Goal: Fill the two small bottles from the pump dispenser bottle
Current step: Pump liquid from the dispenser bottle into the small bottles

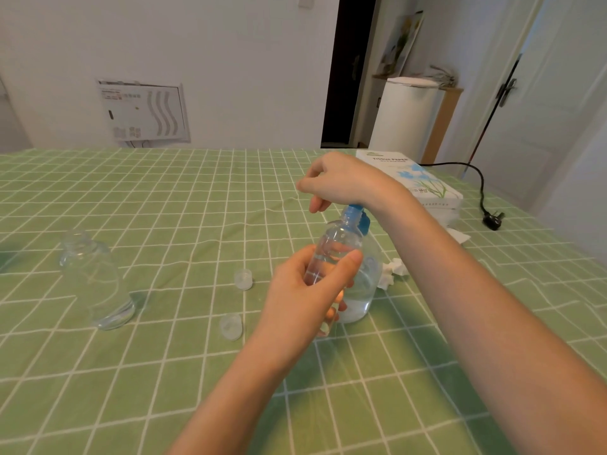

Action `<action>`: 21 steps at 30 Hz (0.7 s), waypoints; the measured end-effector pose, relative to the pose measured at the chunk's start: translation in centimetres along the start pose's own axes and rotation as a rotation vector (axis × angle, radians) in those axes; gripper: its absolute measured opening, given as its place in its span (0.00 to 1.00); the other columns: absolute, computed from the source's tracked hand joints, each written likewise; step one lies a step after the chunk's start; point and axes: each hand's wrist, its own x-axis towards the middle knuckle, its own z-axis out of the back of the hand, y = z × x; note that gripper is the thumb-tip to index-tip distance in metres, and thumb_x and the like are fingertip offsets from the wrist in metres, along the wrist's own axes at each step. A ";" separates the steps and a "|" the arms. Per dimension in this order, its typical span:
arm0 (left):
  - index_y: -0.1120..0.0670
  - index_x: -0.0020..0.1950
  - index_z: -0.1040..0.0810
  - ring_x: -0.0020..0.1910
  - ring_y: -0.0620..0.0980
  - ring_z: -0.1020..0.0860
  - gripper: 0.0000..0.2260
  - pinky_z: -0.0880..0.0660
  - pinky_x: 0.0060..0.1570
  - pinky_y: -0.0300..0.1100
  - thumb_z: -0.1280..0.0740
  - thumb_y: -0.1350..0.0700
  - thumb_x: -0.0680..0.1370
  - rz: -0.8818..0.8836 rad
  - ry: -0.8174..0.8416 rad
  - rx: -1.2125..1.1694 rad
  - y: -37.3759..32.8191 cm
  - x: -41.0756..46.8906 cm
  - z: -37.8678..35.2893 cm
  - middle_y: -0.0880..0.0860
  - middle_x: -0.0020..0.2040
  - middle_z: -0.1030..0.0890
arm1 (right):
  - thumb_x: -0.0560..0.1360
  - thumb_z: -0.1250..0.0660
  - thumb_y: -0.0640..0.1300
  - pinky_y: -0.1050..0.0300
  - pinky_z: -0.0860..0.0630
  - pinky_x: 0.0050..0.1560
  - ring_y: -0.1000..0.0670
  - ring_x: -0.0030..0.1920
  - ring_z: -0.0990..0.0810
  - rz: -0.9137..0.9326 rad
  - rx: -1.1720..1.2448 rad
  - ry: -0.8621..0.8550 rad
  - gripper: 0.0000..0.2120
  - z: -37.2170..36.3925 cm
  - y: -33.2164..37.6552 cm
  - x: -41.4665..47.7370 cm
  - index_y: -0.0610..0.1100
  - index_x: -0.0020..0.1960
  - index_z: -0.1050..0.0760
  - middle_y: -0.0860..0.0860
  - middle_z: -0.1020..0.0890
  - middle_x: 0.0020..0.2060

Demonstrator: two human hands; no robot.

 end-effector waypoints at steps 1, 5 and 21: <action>0.52 0.45 0.20 0.26 0.42 0.25 0.09 0.29 0.24 0.33 0.31 0.47 0.71 -0.004 0.004 -0.001 -0.1 0.0 0.0 0.51 0.32 0.22 | 0.77 0.39 0.46 0.52 0.23 0.54 0.46 0.50 0.17 0.012 0.000 -0.008 0.14 0.2 0.1 0.0 0.38 0.55 0.23 0.48 0.15 0.38; 0.50 0.43 0.20 0.26 0.42 0.25 0.14 0.31 0.23 0.32 0.31 0.42 0.65 -0.025 0.008 -0.026 -0.4 0.0 -0.1 0.49 0.31 0.22 | 0.77 0.40 0.47 0.61 0.25 0.45 0.49 0.47 0.16 0.043 -0.030 -0.046 0.12 1.0 0.4 0.0 0.42 0.54 0.23 0.50 0.15 0.37; 0.51 0.44 0.20 0.26 0.42 0.25 0.09 0.28 0.24 0.33 0.31 0.47 0.70 0.004 -0.006 -0.004 0.0 -0.1 -0.1 0.49 0.32 0.21 | 0.78 0.40 0.47 0.62 0.28 0.43 0.52 0.47 0.17 0.039 0.002 0.000 0.14 0.0 0.0 -0.1 0.39 0.55 0.23 0.49 0.15 0.38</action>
